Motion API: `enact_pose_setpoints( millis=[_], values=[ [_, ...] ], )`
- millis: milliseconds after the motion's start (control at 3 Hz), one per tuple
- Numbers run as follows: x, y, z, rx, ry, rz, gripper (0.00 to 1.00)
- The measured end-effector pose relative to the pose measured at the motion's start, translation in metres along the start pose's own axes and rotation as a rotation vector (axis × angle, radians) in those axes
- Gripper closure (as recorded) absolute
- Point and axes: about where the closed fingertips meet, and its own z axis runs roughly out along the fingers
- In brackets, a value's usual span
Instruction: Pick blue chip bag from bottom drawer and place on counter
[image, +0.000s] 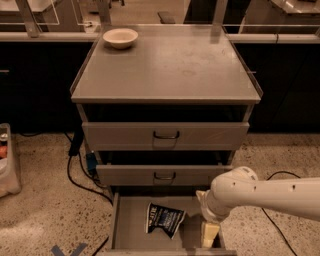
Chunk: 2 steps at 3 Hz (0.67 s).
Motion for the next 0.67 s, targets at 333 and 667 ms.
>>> enact_pose_setpoints(
  millis=[333,667],
  values=[
    [-0.003,0.0,0.041,-0.014,-0.011,0.0,0.0],
    [-0.008,0.001,0.08,-0.028,-0.026,0.001,0.0]
  ],
)
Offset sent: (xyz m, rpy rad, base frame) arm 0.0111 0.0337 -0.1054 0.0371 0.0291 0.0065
